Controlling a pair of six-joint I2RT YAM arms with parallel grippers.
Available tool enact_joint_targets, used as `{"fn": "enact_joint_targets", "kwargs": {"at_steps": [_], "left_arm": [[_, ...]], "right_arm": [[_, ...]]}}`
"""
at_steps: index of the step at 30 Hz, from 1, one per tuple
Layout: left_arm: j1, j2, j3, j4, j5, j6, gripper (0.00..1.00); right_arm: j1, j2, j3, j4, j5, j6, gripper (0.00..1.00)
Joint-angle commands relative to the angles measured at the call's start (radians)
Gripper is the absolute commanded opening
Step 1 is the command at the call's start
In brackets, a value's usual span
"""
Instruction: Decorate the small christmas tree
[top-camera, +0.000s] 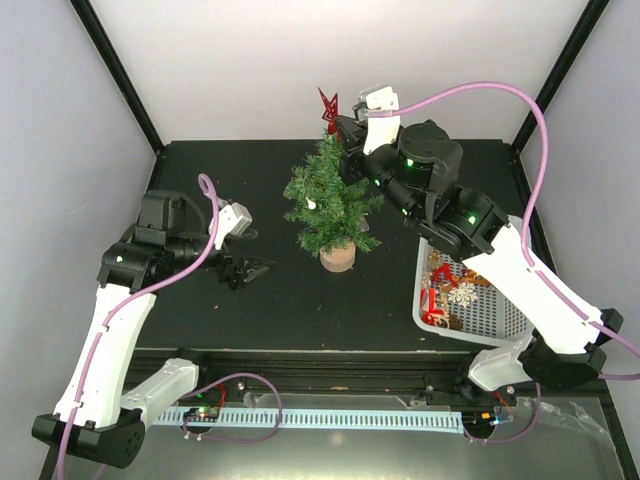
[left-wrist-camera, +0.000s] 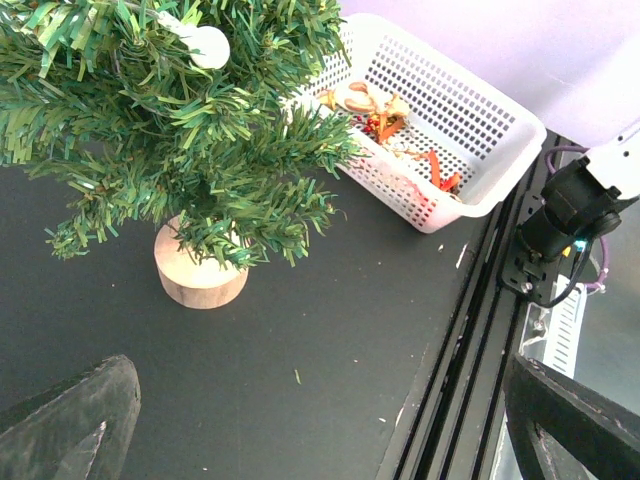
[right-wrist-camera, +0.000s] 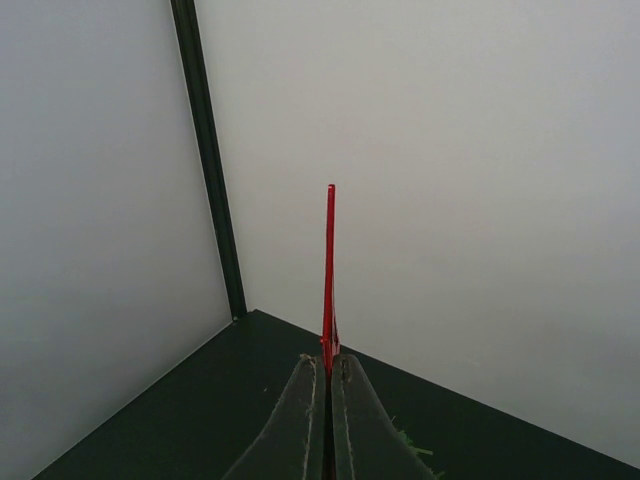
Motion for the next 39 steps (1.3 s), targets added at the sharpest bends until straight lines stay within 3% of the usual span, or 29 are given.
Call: {"fn": "enact_joint_targets", "kwargs": {"at_steps": [1,9,25,39], "left_arm": [[0.009,-0.016,0.002,0.024,0.022,-0.008,0.99],[0.009,-0.016,0.001,0.024,0.022,-0.01,0.99],[0.015,-0.023,-0.009,0.028,0.012,-0.009,0.99],[0.016,-0.031,-0.012,0.029,0.011,-0.01,0.99]], "right_arm": [[-0.003,-0.016,-0.041,-0.043,0.006,0.015,0.01],[-0.003,-0.029,-0.054,-0.042,0.002,0.013,0.02],[-0.004,-0.025,0.026,-0.057,0.025,0.005,0.44],[-0.004,0.009,0.053,-0.086,0.142,-0.011,0.45]]}}
